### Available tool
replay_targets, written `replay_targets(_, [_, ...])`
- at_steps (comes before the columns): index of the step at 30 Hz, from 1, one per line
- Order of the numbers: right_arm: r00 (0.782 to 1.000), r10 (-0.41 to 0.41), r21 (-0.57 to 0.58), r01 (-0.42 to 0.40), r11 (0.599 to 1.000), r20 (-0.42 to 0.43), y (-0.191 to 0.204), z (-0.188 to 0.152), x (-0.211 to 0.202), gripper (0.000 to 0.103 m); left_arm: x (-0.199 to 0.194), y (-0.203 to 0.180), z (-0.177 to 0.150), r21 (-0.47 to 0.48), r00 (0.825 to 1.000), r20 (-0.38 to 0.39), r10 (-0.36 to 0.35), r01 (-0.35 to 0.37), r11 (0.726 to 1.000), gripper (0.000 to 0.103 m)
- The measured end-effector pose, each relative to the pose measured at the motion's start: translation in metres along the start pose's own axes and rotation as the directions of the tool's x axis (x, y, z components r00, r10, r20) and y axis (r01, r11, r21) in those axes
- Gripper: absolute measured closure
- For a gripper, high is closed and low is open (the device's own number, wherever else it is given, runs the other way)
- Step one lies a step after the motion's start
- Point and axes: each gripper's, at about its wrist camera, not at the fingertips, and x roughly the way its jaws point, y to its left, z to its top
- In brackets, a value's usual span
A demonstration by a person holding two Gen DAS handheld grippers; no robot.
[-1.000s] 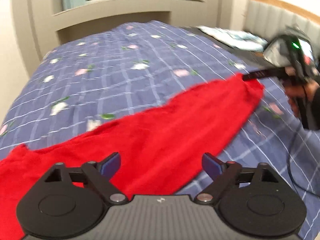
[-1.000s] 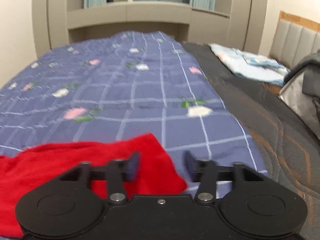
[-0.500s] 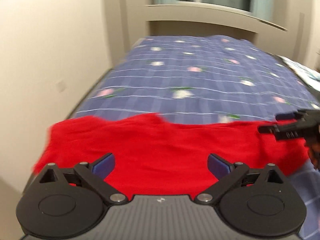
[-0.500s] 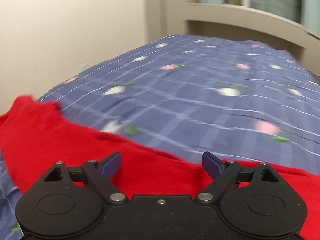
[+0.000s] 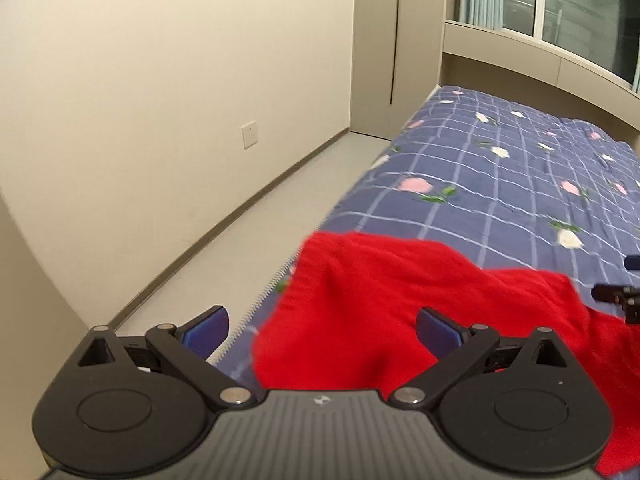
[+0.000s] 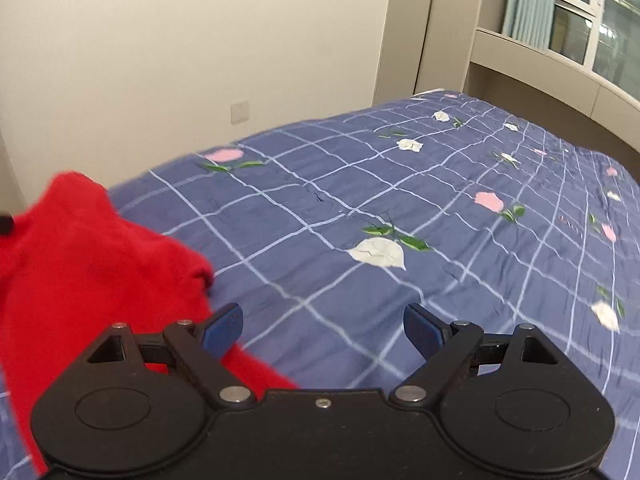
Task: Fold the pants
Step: 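Move both grippers over the folded pants edge to smooth it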
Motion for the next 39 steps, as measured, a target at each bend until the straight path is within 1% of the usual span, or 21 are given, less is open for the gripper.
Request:
replay_targets(3, [0.999,0.022,-0.036,-0.023,0.999,-0.048,0.003,0.006,0.019,0.016,0.018,0.003,0.003,0.012,0.999,-0.030,0.017,-0.017,1.000,0.001])
replay_targets(7, [0.991,0.121,-0.088,-0.126,0.988,-0.059,0.015,0.010,0.020,0.016,0.030,0.005,0.000,0.005,0.998,-0.051,0.022,-0.021,1.000,0.001])
replay_targets(8, [0.989,0.133,-0.106,-0.139,0.985,-0.059,0.020,0.011,0.020,0.016,0.032,0.005,-0.002,0.001,0.998,-0.056,0.023,-0.023,1.000,0.001])
replay_targets(10, [0.989,0.137,-0.135,-0.144,0.980,-0.061,0.027,0.015,0.026,0.017,0.033,0.007,-0.005,-0.004,0.998,-0.060,0.025,-0.025,1.000,0.001])
replay_targets(12, [0.989,0.135,-0.132,-0.142,0.981,-0.063,0.030,0.021,0.034,0.016,0.031,0.008,-0.008,-0.010,0.998,-0.063,0.024,-0.024,1.000,0.001])
replay_targets(15, [0.992,0.119,-0.123,-0.123,0.985,-0.042,0.033,0.029,0.043,0.018,0.032,0.010,-0.007,-0.015,0.998,-0.062,0.022,-0.023,1.000,0.001])
replay_targets(17, [0.996,0.086,-0.085,-0.087,0.993,-0.018,0.029,0.033,0.047,0.018,0.033,0.009,-0.006,-0.015,0.998,-0.063,0.023,-0.024,1.000,0.001])
replay_targets(19, [0.998,0.056,-0.058,-0.057,0.997,-0.014,0.026,0.036,0.051,0.017,0.036,0.009,-0.004,-0.013,0.998,-0.064,0.026,-0.027,1.000,0.001])
replay_targets(23, [1.000,0.012,-0.081,-0.013,0.997,-0.009,0.025,0.033,0.048,0.014,0.038,0.011,0.001,-0.015,0.998,-0.057,0.036,-0.037,0.999,0.001])
replay_targets(24, [1.000,0.000,-0.091,0.000,0.996,-0.005,0.026,0.031,0.046,0.011,0.038,0.011,0.004,-0.017,0.998,-0.049,0.032,-0.033,0.999,0.001])
replay_targets(27, [1.000,-0.019,-0.092,0.019,0.996,-0.003,0.024,0.026,0.037,0.011,0.036,0.007,0.013,-0.006,1.000,-0.006,0.000,0.000,1.000,0.001])
replay_targets(30, [0.996,-0.080,-0.118,0.083,0.990,0.028,0.030,0.021,0.026,0.009,0.042,-0.006,0.020,0.040,0.999,0.031,-0.034,0.033,0.999,0.001])
replay_targets(31, [0.991,-0.124,-0.120,0.129,0.984,0.047,0.035,0.019,0.023,0.009,0.049,-0.012,0.022,0.066,0.999,0.027,-0.028,0.027,0.997,0.001])
replay_targets(32, [0.984,-0.168,-0.118,0.175,0.977,0.068,0.040,0.016,0.020,0.008,0.057,-0.018,0.023,0.092,1.000,0.009,-0.008,0.008,0.996,0.001])
replay_targets(33, [0.980,-0.178,-0.116,0.188,0.975,0.088,0.045,0.014,0.017,0.008,0.065,-0.022,0.025,0.112,1.000,-0.007,0.019,-0.018,0.994,0.001])
replay_targets(36, [0.986,-0.116,-0.114,0.130,0.985,0.123,0.059,0.008,0.013,0.006,0.084,-0.027,0.029,0.128,0.997,-0.047,0.063,-0.057,0.990,0.000])
replay_targets(38, [0.991,-0.069,-0.124,0.083,0.989,0.113,0.065,0.006,0.018,0.005,0.093,-0.028,0.030,0.126,0.994,-0.074,0.079,-0.070,0.990,0.000])
replay_targets(39, [0.992,-0.069,-0.131,0.082,0.988,0.103,0.068,0.007,0.022,0.005,0.096,-0.028,0.029,0.121,0.993,-0.081,0.080,-0.070,0.990,0.000])
